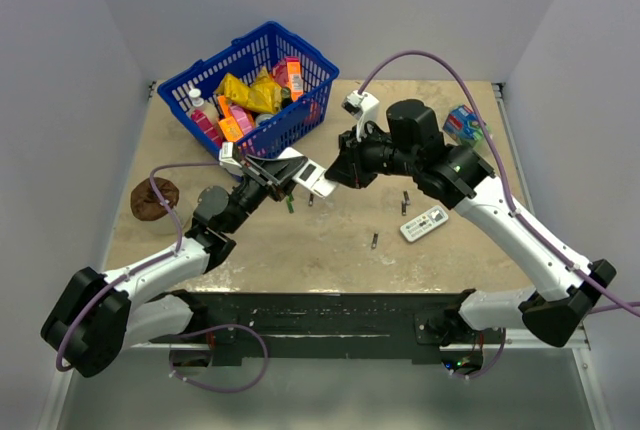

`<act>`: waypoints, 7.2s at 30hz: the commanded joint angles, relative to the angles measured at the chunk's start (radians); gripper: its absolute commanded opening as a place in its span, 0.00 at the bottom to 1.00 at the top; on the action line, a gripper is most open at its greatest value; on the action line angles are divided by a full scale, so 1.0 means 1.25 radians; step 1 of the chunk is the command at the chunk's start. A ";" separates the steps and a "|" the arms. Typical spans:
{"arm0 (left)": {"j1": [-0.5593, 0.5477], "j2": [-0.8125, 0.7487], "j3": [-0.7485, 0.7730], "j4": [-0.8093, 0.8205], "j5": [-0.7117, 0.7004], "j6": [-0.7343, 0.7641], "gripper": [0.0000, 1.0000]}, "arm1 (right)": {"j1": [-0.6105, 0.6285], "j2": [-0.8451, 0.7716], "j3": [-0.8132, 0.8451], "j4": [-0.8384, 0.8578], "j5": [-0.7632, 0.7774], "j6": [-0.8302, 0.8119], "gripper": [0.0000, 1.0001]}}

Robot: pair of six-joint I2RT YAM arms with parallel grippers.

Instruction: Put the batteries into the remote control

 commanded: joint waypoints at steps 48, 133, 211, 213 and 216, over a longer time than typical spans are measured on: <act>-0.003 0.009 0.066 0.018 -0.008 0.015 0.00 | 0.029 -0.009 -0.005 0.009 0.035 -0.069 0.14; -0.028 -0.049 0.062 0.148 -0.103 0.017 0.00 | 0.095 -0.052 -0.177 0.167 0.394 0.160 0.46; 0.039 0.020 0.293 -0.619 0.262 0.502 0.00 | 0.074 -0.225 -0.265 0.258 -0.075 -0.632 0.52; 0.039 0.042 0.294 -0.671 0.253 0.542 0.00 | 0.075 -0.233 -0.291 0.276 -0.029 -0.550 0.55; 0.040 0.069 0.293 -0.679 0.273 0.555 0.00 | 0.077 -0.254 -0.344 0.267 -0.102 -0.599 0.56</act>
